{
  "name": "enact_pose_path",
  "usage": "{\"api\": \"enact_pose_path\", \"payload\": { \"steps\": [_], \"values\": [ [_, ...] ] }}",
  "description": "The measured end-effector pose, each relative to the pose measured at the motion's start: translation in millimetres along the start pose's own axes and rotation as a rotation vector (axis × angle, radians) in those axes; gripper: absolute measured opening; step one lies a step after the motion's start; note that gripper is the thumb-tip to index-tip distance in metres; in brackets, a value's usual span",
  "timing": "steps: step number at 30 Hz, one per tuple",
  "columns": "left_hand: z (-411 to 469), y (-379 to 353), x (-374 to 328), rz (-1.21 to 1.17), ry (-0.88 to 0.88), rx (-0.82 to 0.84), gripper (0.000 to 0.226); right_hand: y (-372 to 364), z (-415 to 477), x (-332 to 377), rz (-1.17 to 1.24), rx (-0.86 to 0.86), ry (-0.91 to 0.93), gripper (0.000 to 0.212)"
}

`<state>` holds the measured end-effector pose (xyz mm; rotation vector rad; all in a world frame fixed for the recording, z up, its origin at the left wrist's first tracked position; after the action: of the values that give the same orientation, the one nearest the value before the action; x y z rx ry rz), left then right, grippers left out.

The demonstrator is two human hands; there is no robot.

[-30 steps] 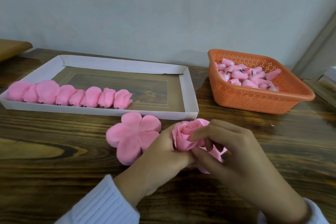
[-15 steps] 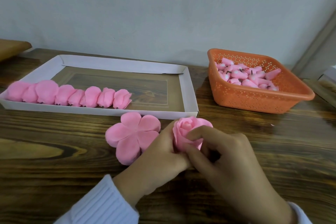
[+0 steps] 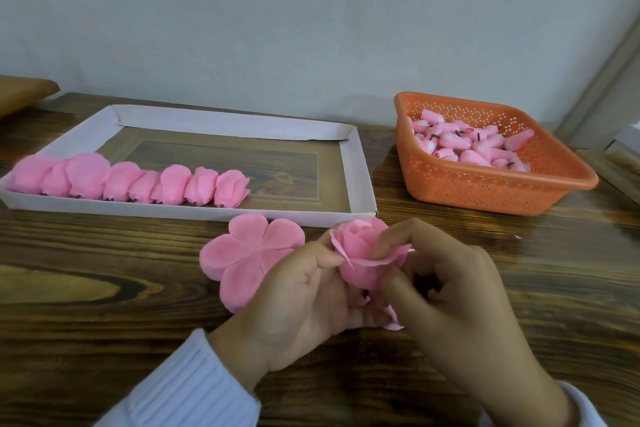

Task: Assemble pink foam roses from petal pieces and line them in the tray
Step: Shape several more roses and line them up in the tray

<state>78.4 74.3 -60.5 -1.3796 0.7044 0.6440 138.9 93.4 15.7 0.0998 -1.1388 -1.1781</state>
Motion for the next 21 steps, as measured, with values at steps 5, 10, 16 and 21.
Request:
{"api": "enact_pose_path", "payload": {
  "steps": [5,10,16,21],
  "values": [
    [1,5,3,-0.010,0.012,-0.041,0.047,-4,1,-7,0.278,0.039,-0.083,0.013],
    [4,6,4,-0.026,0.011,-0.044,0.045,-11,1,-7,0.350,0.123,-0.076,0.007],
    [4,13,6,-0.050,-0.011,-0.060,0.038,-10,0,2,-0.010,0.125,0.041,0.016],
    [6,21,9,-0.046,-0.020,-0.091,0.033,-12,0,1,-0.043,0.153,0.030,0.014]
  ]
}}
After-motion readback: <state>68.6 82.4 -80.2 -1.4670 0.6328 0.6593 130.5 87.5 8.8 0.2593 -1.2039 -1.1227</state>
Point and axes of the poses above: each hand's wrist, its own z-axis towards the middle knuckle, its own y-axis out of the back of the hand, x = y × z, the point moved 10 cm from there along z, towards the middle knuckle, and after that the axes turned 2 degrees about x, right-handed, at the moved point
